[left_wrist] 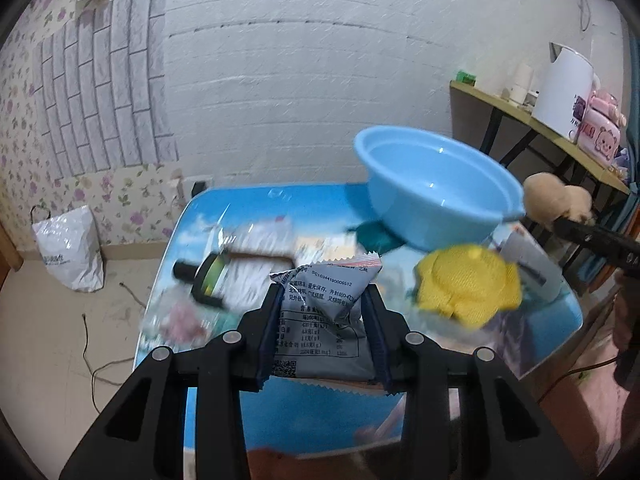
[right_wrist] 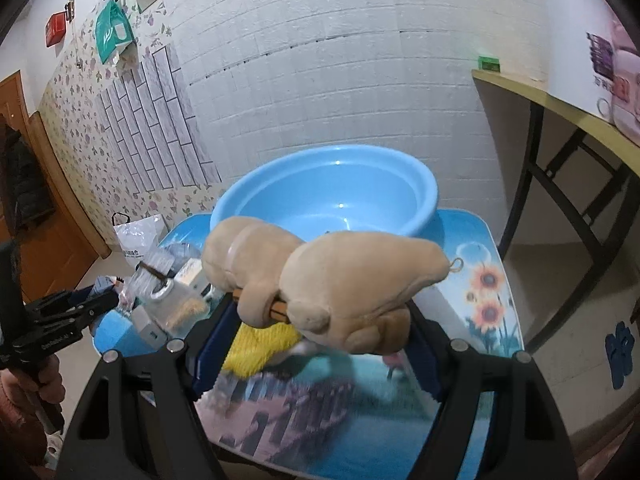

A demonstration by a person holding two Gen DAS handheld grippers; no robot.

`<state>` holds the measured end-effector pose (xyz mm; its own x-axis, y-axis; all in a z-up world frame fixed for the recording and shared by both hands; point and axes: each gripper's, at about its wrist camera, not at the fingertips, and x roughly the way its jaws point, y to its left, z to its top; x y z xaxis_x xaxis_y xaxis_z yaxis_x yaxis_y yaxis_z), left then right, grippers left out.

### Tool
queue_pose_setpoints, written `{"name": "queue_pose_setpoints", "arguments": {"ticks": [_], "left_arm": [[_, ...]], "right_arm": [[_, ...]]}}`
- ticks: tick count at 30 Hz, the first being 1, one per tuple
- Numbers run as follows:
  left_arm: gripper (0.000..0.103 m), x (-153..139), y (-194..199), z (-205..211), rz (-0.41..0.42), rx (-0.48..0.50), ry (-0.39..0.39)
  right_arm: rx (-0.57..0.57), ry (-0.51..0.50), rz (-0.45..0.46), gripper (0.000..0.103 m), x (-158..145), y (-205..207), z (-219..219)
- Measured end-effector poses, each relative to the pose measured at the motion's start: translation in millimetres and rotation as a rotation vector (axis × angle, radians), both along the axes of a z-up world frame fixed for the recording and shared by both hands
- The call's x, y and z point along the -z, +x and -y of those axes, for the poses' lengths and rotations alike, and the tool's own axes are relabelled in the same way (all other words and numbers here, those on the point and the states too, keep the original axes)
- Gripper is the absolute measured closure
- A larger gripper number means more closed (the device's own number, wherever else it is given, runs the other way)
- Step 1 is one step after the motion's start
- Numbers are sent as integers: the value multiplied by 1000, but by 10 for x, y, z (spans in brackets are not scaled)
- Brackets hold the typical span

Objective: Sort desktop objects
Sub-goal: 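Carry the plush dog into the blue basin with the right tool while the left drops the packet there, then withdraw both open tools from the basin back over the table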

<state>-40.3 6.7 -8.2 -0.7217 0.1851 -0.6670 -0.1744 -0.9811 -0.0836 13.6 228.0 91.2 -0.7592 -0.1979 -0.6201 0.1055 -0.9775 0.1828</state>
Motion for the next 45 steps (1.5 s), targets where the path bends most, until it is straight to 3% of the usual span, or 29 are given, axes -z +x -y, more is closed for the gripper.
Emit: {"name": "queue_pose_setpoints", "arguments": {"ticks": [8, 17, 21, 32, 42, 45], "left_arm": [[64, -164, -455, -417, -25, 75, -22], [64, -161, -891, -919, -27, 147, 20], [64, -134, -1007, -1097, -37, 169, -6], [53, -65, -1024, -1139, -28, 176, 8], [51, -60, -905, -1074, -24, 174, 6], [44, -41, -848, -1004, -19, 161, 9]], "right_arm": [[-4, -11, 4, 26, 35, -374, -105], [-6, 32, 7, 25, 97, -723, -137], [-1, 40, 0, 24, 135, -785, -159], [7, 96, -1, 20, 142, -744, -49], [25, 74, 29, 20, 186, -660, -94], [29, 69, 22, 20, 188, -541, -112]]}}
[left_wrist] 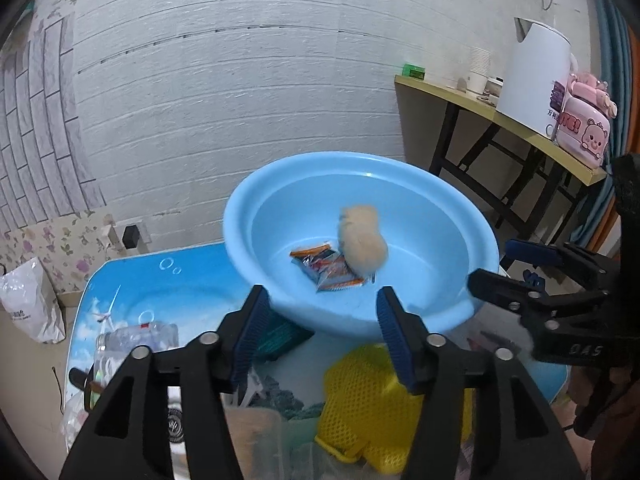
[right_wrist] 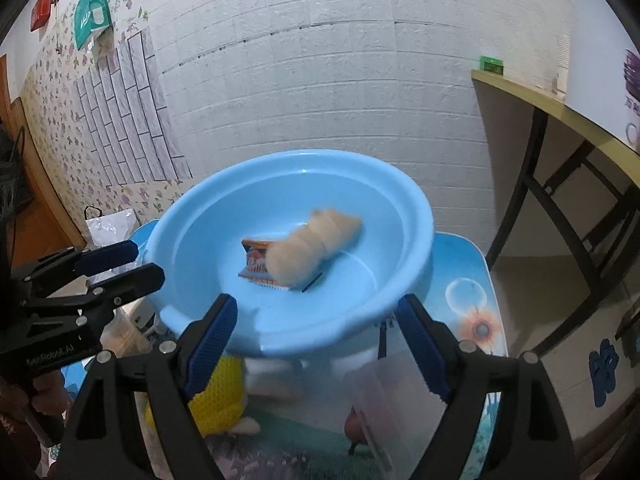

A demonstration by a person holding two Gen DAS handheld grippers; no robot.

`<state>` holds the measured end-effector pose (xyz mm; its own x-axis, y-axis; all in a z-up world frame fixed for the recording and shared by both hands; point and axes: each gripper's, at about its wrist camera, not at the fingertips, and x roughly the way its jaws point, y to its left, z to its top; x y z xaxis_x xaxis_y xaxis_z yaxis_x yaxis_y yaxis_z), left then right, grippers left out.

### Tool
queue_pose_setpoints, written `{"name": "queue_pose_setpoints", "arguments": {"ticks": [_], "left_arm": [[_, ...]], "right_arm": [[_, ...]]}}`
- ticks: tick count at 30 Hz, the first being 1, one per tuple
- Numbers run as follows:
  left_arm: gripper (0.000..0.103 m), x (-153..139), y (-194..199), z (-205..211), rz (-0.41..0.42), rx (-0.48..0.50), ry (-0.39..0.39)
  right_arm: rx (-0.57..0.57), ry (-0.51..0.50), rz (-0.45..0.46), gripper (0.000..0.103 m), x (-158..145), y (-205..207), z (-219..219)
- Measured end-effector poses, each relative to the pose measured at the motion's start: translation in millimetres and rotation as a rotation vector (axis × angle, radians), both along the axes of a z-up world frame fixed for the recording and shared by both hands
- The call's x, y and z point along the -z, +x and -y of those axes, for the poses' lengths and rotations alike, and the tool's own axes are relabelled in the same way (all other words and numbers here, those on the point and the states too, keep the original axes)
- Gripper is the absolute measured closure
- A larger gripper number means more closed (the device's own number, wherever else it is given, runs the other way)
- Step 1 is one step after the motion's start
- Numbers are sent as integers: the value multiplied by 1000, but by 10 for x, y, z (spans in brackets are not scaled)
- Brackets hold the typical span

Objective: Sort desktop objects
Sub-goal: 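Withdraw both open tools from the basin back over the table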

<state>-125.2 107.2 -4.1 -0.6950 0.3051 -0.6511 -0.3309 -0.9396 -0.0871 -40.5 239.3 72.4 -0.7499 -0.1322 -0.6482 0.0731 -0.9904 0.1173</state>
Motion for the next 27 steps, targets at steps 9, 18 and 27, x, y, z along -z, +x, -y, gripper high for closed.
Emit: {"name": "queue_pose_setpoints", "arguments": {"ticks": [9, 18, 27], "left_arm": [[9, 66, 270, 224, 21, -45, 8], [5, 285, 605, 624, 69, -130, -10], [5, 476, 889, 1026, 99, -213, -43]], "right_arm": [[27, 8, 35, 20, 143, 341, -42], [84, 56, 110, 12, 411, 652, -267], [165, 40, 159, 2, 677, 573, -581]]}}
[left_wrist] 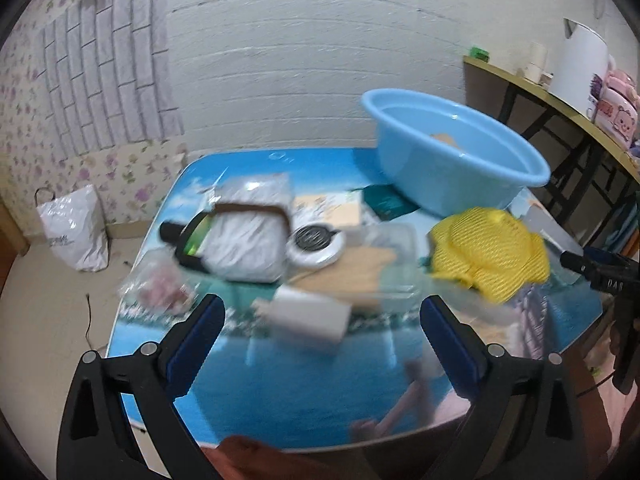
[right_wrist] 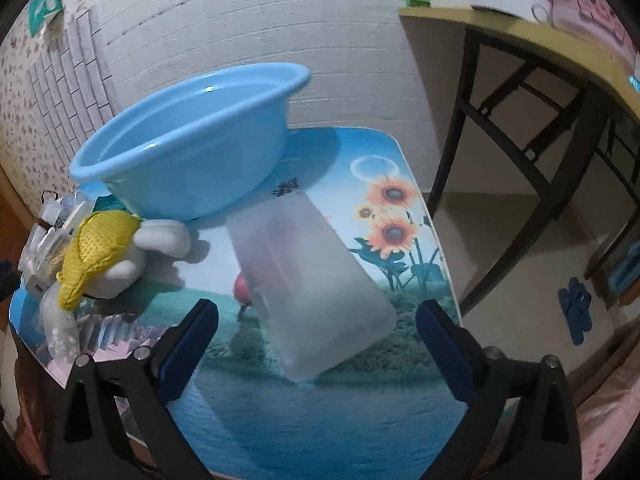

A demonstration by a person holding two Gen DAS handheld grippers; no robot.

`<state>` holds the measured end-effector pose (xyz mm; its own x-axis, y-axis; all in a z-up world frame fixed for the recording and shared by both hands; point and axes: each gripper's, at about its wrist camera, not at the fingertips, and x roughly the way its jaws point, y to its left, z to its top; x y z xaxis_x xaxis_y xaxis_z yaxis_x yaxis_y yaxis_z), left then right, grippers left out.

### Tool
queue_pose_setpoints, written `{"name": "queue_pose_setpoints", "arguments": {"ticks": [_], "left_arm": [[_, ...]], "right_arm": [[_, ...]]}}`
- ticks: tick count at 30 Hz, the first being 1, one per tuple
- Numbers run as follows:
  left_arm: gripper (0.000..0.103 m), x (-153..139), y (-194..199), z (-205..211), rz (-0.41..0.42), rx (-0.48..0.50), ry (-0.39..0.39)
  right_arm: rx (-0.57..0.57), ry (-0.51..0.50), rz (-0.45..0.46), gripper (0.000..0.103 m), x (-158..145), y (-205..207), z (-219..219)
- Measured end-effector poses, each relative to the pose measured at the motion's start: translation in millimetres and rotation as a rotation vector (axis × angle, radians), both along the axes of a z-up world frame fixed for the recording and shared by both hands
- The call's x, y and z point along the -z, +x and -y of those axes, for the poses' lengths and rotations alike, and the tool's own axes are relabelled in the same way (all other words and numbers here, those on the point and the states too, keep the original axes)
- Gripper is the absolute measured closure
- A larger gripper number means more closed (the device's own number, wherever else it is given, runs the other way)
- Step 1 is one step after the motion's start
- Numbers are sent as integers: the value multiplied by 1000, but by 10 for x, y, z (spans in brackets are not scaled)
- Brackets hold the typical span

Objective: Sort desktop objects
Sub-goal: 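Withdraw both open tools from the basin back over the table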

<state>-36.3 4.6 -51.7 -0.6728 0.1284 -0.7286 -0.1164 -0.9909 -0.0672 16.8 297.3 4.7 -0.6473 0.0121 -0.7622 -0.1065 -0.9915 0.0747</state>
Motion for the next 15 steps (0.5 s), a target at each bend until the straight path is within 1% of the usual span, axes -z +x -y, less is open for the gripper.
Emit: {"name": "queue_pose_setpoints", "arguments": {"ticks": [4, 7, 8, 9, 11, 13, 15], "left_arm": [[5, 51, 82, 140, 9, -28, 7], [4, 66, 140, 199, 7, -40, -1], [5, 73, 161, 224, 9, -44, 1], [5, 81, 176, 244, 11, -48, 3], [5, 95, 192, 260, 16, -51, 8], [5, 105, 207, 289, 16, -55, 10], [5, 113, 221, 316, 15, -58, 16]], "right_arm": [[-3, -36, -9, 2, 16, -40, -21], [-2, -42, -13, 18, -13, -19, 10], [-4, -43, -8, 22, -15, -7, 24], [-9, -44, -6, 24, -18, 6, 36], [-15, -47, -2, 33, -28, 35, 58], [-22, -54, 2, 37, -31, 62, 77], [-39, -59, 11, 38, -29, 96, 130]]}}
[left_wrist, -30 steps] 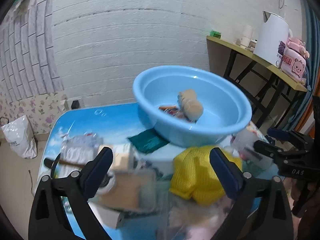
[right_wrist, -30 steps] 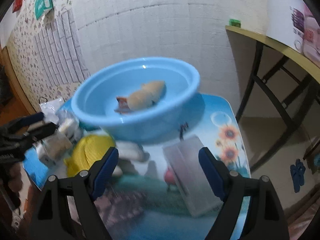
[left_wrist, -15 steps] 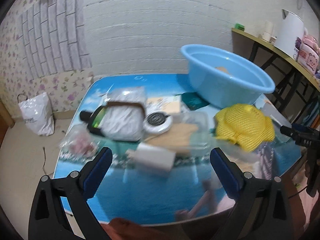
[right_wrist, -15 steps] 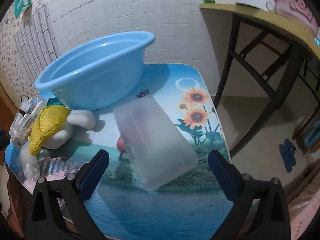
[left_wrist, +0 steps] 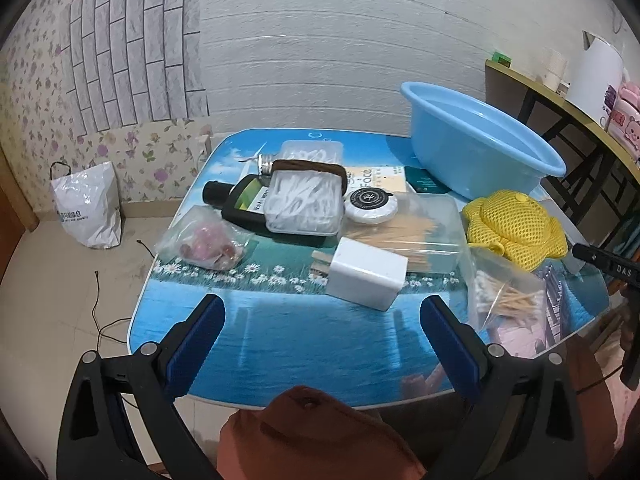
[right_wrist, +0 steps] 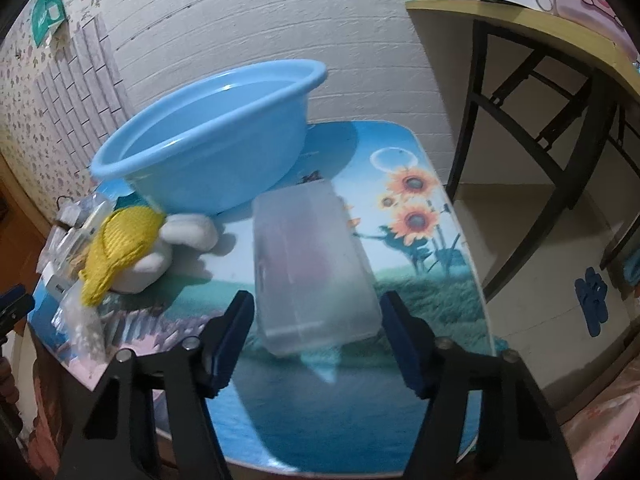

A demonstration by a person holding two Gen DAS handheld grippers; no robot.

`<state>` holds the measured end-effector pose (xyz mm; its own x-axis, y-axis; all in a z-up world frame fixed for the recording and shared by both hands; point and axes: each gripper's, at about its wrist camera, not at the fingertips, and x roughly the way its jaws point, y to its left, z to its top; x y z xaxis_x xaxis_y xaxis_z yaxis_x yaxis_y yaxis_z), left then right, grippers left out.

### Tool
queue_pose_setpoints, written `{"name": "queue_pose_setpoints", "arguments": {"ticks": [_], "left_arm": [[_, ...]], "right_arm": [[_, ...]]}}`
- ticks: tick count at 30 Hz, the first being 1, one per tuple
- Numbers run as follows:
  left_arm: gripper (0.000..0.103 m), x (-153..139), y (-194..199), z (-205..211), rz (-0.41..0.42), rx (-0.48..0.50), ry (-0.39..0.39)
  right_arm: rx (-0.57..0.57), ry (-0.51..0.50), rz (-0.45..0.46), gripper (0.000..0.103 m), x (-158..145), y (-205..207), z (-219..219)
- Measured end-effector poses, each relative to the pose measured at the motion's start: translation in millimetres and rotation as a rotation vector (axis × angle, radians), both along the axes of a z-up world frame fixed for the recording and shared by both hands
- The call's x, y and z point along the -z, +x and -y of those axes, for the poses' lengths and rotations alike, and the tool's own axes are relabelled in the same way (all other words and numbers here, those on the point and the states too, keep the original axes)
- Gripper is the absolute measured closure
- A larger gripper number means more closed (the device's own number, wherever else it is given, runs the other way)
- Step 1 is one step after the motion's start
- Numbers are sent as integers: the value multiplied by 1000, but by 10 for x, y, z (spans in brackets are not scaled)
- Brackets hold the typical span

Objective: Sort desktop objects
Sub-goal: 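Withdraw both open tools from the basin back over the table, then grasp the clear plastic box with the right tool while the left grasps the white charger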

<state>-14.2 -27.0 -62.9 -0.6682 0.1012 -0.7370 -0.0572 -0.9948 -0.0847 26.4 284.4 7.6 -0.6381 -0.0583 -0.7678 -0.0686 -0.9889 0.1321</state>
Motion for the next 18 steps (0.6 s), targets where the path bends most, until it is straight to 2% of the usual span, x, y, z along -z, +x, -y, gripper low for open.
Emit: {"name": "queue_pose_setpoints", "arguments": {"ticks": [6, 10, 13, 18], "left_arm": [[5, 9, 35, 22, -26, 5, -10], [5, 26, 31, -7, -35, 18, -22], [5, 74, -20, -17, -28, 27, -32], [5, 159, -162, -58, -12, 42, -57]], "right_arm": [[-64, 8, 18, 41, 3, 115, 228], [-49, 28, 38, 40, 22, 123, 312], [3, 63, 54, 25, 34, 81, 337], [30, 38, 71, 25, 64, 12, 398]]}}
